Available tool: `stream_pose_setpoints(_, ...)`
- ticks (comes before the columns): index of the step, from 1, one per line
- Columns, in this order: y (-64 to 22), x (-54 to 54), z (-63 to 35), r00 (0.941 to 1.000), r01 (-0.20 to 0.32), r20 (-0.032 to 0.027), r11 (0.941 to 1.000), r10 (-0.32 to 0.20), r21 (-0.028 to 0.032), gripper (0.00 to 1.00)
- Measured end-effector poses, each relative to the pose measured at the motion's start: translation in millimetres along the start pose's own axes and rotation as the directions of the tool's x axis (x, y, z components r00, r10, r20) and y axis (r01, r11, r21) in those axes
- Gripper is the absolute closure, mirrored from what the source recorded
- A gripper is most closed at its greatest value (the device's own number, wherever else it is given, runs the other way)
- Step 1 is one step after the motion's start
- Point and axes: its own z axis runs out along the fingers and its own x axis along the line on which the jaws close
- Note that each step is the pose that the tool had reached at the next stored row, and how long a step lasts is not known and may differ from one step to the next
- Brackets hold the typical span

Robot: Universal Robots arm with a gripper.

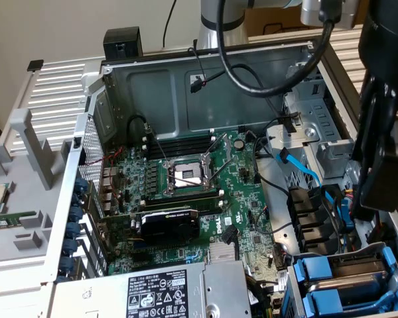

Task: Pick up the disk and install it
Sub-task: 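Insert the first disk wire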

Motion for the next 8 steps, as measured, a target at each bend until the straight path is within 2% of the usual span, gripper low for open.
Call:
stream_pose_setpoints(3, 0.3, 0.2, 5.2, 1.0000, 0.000, 0.0014, 1.0000, 0.000, 0.0029, 0.29)
stream_pose_setpoints(6, 2.1, 0.9, 8.0, 1.0000, 0.000, 0.0070, 0.9999, 0.000, 0.0154, 0.29)
stream_pose_setpoints(8, 4.4, 1.8, 10.6, 1.0000, 0.000, 0.0089, 0.9998, 0.000, 0.0191, 0.29)
